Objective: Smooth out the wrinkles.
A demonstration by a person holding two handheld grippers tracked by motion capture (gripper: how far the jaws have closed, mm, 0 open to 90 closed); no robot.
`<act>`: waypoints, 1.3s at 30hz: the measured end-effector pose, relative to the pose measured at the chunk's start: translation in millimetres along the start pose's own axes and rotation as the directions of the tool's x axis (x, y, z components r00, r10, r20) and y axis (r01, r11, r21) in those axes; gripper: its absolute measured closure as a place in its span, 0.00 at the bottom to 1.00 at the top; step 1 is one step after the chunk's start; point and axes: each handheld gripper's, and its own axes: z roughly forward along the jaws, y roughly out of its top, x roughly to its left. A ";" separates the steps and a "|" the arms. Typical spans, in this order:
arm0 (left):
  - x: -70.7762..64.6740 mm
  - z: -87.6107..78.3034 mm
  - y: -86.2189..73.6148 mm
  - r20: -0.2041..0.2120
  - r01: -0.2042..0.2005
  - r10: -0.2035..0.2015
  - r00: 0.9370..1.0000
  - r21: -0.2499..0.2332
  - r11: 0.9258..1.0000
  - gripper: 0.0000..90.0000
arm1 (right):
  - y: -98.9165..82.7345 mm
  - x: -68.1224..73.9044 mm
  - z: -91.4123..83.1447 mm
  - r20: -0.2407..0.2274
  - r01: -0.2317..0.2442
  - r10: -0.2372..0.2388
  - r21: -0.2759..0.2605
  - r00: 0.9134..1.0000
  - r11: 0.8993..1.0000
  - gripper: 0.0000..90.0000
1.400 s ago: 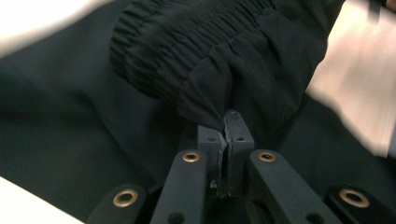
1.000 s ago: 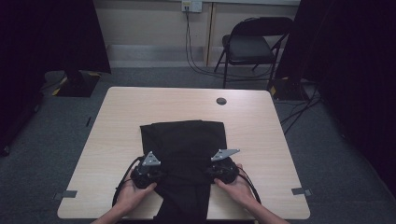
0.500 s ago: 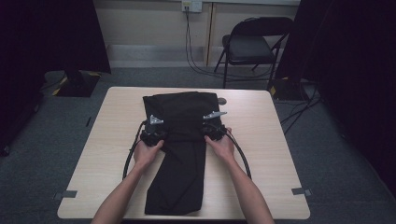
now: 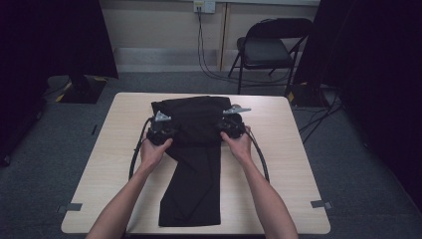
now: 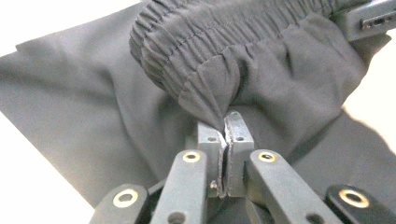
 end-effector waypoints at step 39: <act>-82.7 -83.9 -118.3 0.267 -0.212 0.149 0.952 0.226 0.951 0.96 | -125.7 75.3 -97.5 -0.221 0.149 -0.114 0.148 0.969 0.978 0.97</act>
